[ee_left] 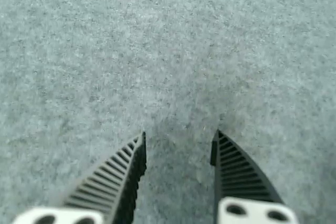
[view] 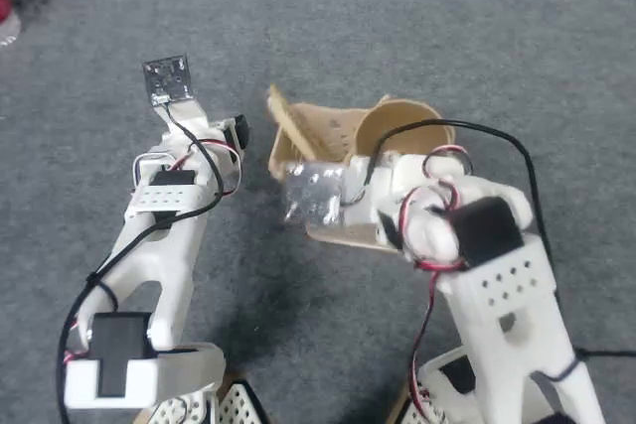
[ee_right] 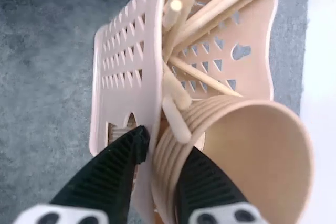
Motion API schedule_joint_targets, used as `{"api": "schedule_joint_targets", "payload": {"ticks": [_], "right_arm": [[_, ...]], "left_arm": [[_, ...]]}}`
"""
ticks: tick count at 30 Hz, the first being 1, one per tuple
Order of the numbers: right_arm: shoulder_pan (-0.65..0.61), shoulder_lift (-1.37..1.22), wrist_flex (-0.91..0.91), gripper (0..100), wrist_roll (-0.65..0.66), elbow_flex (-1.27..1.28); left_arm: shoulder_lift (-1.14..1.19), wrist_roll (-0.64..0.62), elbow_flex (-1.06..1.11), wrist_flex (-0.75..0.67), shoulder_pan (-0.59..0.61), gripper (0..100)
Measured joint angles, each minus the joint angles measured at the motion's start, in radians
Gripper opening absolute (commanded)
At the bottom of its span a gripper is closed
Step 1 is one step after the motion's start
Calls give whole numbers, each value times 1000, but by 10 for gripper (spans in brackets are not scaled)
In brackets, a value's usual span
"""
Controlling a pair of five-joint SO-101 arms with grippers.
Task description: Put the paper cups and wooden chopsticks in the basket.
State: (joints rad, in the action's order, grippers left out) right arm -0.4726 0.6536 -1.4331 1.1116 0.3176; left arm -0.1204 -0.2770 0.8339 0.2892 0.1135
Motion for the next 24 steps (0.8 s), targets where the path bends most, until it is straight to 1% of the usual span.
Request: {"api": "schedule_joint_targets", "payload": {"ticks": [4, 11, 13, 16, 18, 22, 24], "right_arm": [[31, -21, 140, 8, 0, 77], [68, -31, 258, 18, 0, 98], [92, -31, 276, 65, 0, 103], [126, -32, 282, 188, 0, 103], [135, -31, 285, 246, -12, 103], [135, -29, 293, 256, -106, 86], [135, -29, 293, 253, -121, 55]], "left_arm": [[0, 0, 0, 0, 0, 198], [0, 0, 0, 0, -2, 198], [0, 0, 0, 0, -2, 198], [0, 0, 0, 0, -2, 198], [0, 0, 0, 0, -2, 198], [0, 0, 0, 0, -2, 198], [0, 0, 0, 0, -2, 198]]}}
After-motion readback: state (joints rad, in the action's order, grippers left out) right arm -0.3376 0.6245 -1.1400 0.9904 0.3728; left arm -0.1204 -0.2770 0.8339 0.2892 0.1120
